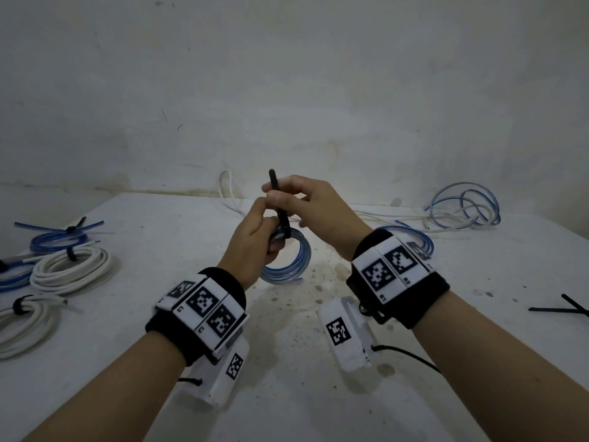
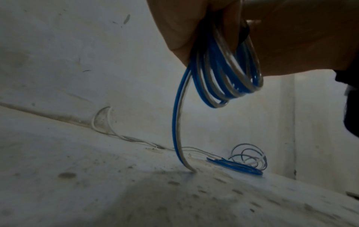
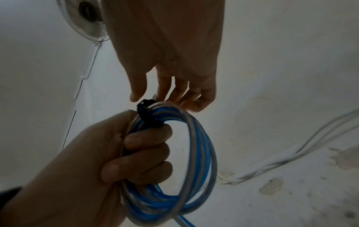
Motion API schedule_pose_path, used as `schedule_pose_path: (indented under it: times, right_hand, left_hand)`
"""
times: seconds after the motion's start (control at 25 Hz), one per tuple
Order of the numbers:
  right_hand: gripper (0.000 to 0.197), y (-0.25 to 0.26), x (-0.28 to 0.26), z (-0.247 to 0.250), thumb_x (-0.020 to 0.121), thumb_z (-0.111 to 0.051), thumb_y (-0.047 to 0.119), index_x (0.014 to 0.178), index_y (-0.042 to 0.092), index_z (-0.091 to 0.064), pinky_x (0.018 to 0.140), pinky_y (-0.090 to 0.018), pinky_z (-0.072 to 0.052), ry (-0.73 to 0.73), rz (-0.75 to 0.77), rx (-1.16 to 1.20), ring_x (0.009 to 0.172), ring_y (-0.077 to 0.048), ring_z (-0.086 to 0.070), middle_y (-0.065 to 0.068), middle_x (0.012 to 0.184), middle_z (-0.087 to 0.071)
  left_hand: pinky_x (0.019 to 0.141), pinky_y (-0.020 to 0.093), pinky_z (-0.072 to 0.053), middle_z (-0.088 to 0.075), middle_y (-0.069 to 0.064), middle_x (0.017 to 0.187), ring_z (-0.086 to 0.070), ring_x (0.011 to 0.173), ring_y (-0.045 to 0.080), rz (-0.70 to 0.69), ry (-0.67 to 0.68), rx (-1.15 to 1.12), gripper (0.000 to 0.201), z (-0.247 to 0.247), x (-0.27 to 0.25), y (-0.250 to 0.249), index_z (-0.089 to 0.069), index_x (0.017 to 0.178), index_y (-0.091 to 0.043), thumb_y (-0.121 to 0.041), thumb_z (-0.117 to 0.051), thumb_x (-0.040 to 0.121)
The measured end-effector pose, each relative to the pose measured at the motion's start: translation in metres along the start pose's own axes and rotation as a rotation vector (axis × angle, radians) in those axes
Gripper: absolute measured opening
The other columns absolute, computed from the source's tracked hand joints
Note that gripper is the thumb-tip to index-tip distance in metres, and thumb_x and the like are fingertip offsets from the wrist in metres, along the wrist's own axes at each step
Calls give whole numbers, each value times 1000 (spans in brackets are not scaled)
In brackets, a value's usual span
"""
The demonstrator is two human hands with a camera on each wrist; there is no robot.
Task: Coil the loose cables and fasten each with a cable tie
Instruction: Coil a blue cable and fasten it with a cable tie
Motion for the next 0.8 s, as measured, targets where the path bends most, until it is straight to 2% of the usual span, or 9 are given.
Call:
schedule_pose_path:
  times: [0.04, 0.12, 0.2, 0.32, 0.4, 0.52, 0.6, 0.68, 0.8]
  right_hand:
    - [18, -2, -2, -1, 91, -56, 18, 104, 12, -66, 70, -16, -50, 58, -15, 34, 78, 3, -60, 5, 90, -64]
    - [18, -4, -5, 1, 91, -56, 18, 100, 8, -68, 76, -26, -52, 99, -32, 120, 81, -6, -59, -5, 96, -66]
    - [23, -6, -7, 6, 90, -57, 21, 95, 4, -70, 70, -20, -49, 34, -25, 53, 76, -8, -58, -14, 95, -67]
    - [17, -7, -7, 5, 86, -62, 22, 74, 14, -70, 58, -15, -42, -47, 28, -36, 62, -8, -58, -2, 68, -65]
    - [19, -7, -8, 1, 84, -65, 22, 65, 19, -65, 58, -19, -45, -131, 71, -45, 57, -10, -58, 4, 58, -61]
    - [21, -7, -9, -5, 85, -62, 25, 66, 17, -59, 63, -42, -53, -250, 118, -147, 60, -25, -61, -4, 58, -61]
    - [23, -6, -8, -7, 87, -58, 27, 71, 12, -55, 60, -50, -52, -286, 125, -159, 59, -33, -59, -9, 57, -57]
    - [24, -5, -5, -5, 89, -56, 28, 71, 11, -54, 59, -50, -52, -309, 107, -177, 58, -33, -59, -5, 52, -55]
    - [20, -2, -1, -4, 89, -56, 28, 76, 12, -56, 65, -43, -53, -313, 58, -147, 58, -26, -60, -2, 53, -59]
  left_hand:
    - [38, 12, -22, -39, -11, 43, -29, 38, 2, 4, -31, 9, 40, 0, 0, 1, -45, 99, -29, 3, -22, 94]
    - [38, 13, -22, -38, -5, 49, -29, 37, 1, 10, -79, 28, 39, 3, 2, 4, -39, 92, -28, 6, -21, 92]
    - [37, 12, -23, -37, -1, 54, -29, 35, 0, 36, -96, 56, 33, 7, 4, 7, -34, 85, -23, 7, -21, 92]
    - [36, 11, -25, -37, 3, 58, -32, 34, 0, 65, -68, 151, 27, 7, 3, 9, -32, 92, -19, 6, -22, 92]
    - [37, 10, -29, -44, 4, 63, -37, 35, 0, 44, -60, 194, 24, 4, 1, 6, -29, 105, -14, 5, -23, 92]
    - [38, 11, -31, -50, 3, 66, -43, 38, 1, -23, -51, 199, 31, -1, -1, 1, -27, 113, -15, 7, -20, 91]
    - [39, 12, -32, -50, 4, 62, -44, 39, 3, -64, -56, 145, 31, -2, -3, -2, -30, 113, -15, 6, -20, 92]
    - [39, 14, -31, -52, 1, 60, -42, 40, 5, -98, -89, 82, 19, 0, -4, -4, -34, 110, -15, -3, -24, 98]
    - [39, 16, -30, -54, -9, 51, -40, 40, 5, -143, -137, 63, 8, 4, -3, -9, -41, 94, -20, -21, -35, 99]
Point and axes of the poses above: each hand's wrist, its own x-axis towards the middle knuckle, its own z-axis out of the back of the hand, y = z × x, the point moved 5 cm from there along x, towards the middle knuckle
